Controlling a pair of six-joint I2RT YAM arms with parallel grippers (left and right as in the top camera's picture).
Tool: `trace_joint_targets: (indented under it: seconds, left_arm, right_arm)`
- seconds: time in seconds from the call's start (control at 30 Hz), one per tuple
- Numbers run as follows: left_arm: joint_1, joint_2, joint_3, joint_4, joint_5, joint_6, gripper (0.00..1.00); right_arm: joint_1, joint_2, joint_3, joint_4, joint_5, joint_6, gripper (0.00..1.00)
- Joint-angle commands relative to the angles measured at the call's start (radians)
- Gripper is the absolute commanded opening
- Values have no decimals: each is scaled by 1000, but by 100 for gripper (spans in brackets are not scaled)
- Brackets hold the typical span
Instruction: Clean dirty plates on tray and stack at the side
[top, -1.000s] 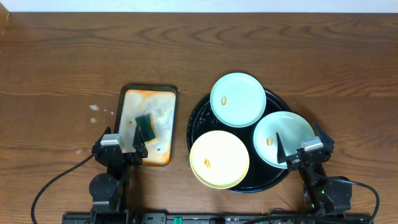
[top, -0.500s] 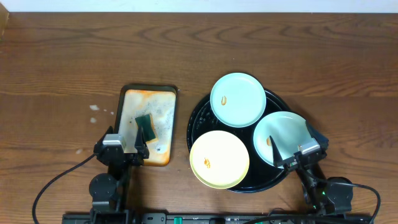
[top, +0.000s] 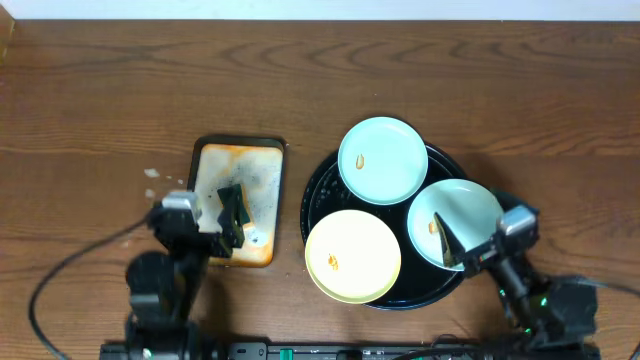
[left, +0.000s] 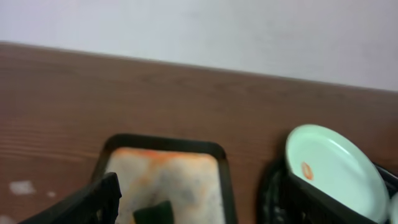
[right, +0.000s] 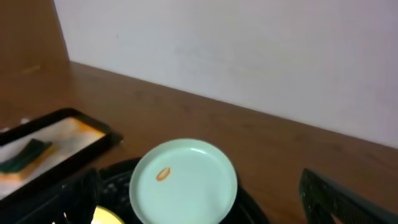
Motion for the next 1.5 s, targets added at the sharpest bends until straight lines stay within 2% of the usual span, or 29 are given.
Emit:
trace_joint_targets:
  seconds: [0.0, 0.13, 0.23, 0.33, 0.47, 0.6, 0.83, 1.03, 1.3, 1.37, 1.47]
  left_arm:
    - [7, 190, 156, -60, 104, -8, 83]
    - [7, 385, 338, -168, 190, -9, 83]
    - [7, 486, 470, -270, 199, -9, 83]
    - [7, 542, 545, -325, 200, -9, 83]
    - [7, 542, 549, -344, 233, -10, 83]
    - [7, 535, 549, -389, 343, -9, 83]
    - [7, 535, 549, -429, 350, -9, 83]
    - [7, 535, 549, -484, 354, -9, 83]
    - [7, 545, 549, -539, 351, -14, 83]
    - [7, 555, 554, -564, 285, -60, 83]
    - [7, 585, 599, -662, 72, -116, 83]
  right_arm:
    - [3, 174, 165, -67, -16, 12, 99]
    - [3, 414, 388, -196, -19, 9, 99]
    - [3, 577, 556, -335, -20, 9, 99]
    - [3, 718, 693, -469, -24, 9, 99]
    - [3, 817, 749, -522, -35, 14, 99]
    - [3, 851, 749, -518, -127, 33, 99]
    - [3, 856, 749, -507, -306, 33, 99]
    - [3, 856, 749, -518, -312, 114, 99]
    - [8, 856, 749, -517, -227, 118, 99]
    - [21, 856, 749, -529, -191, 118, 99]
    - [54, 856, 749, -559, -111, 151, 99]
